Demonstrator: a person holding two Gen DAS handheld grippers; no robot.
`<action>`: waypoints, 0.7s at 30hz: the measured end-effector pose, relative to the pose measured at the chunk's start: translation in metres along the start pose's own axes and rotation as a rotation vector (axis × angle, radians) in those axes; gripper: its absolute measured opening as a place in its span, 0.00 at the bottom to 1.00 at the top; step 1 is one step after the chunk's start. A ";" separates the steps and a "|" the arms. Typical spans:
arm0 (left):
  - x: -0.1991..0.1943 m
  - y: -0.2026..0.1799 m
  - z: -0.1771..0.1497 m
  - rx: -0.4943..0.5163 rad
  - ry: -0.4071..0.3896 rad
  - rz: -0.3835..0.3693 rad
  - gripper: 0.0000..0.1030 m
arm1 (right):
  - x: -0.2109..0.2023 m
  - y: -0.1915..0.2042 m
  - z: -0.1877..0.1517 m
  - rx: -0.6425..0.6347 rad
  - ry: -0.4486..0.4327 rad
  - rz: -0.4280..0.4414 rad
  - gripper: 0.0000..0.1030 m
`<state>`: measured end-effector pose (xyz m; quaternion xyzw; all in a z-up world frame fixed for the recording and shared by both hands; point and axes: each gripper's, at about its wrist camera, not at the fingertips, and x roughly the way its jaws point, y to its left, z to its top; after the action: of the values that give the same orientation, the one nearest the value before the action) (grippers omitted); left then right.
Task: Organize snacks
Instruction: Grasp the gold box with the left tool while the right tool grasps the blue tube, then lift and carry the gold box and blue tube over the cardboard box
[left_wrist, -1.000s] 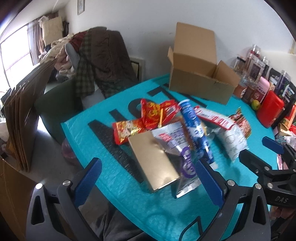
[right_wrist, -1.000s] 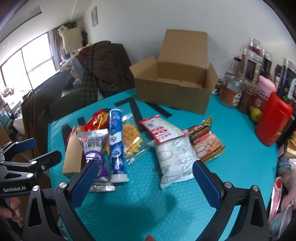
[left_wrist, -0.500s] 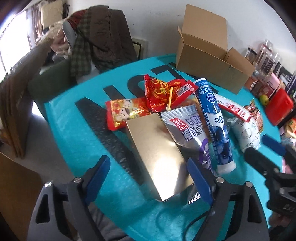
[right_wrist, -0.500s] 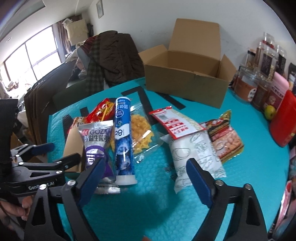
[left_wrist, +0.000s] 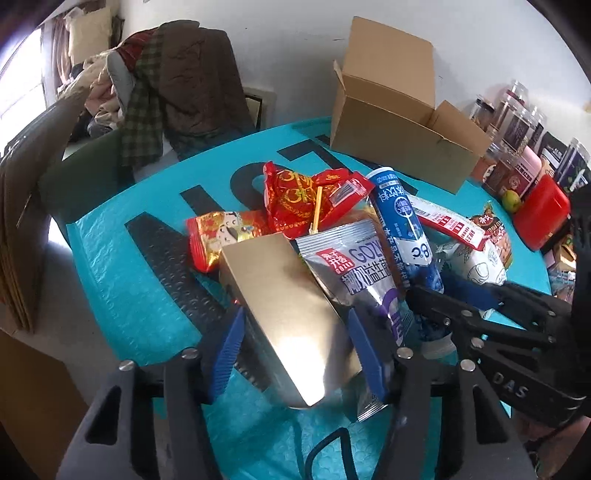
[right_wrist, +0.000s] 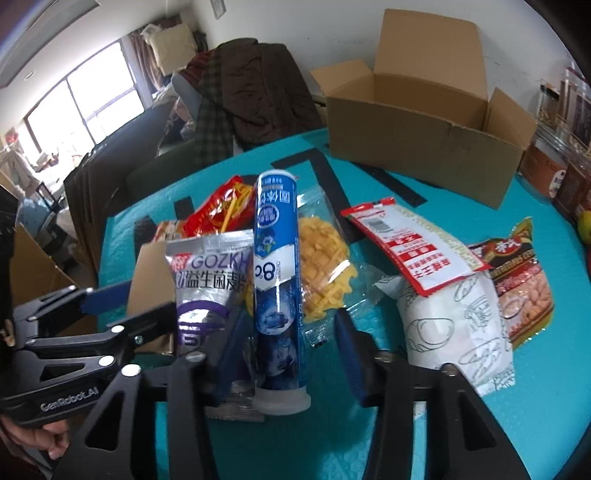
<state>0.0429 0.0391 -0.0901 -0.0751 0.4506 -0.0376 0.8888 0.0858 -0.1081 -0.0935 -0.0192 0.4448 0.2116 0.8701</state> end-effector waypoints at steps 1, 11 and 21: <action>0.000 0.001 0.000 -0.001 0.003 -0.003 0.54 | 0.002 -0.001 -0.001 0.007 0.006 0.014 0.28; -0.010 0.008 -0.004 0.016 0.033 0.001 0.49 | -0.016 -0.002 -0.023 0.031 0.012 0.016 0.28; 0.019 -0.002 -0.010 0.056 0.170 0.079 0.51 | -0.030 -0.003 -0.046 0.027 0.026 -0.034 0.28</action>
<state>0.0461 0.0338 -0.1105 -0.0288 0.5259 -0.0214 0.8498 0.0368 -0.1318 -0.0985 -0.0178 0.4586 0.1904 0.8678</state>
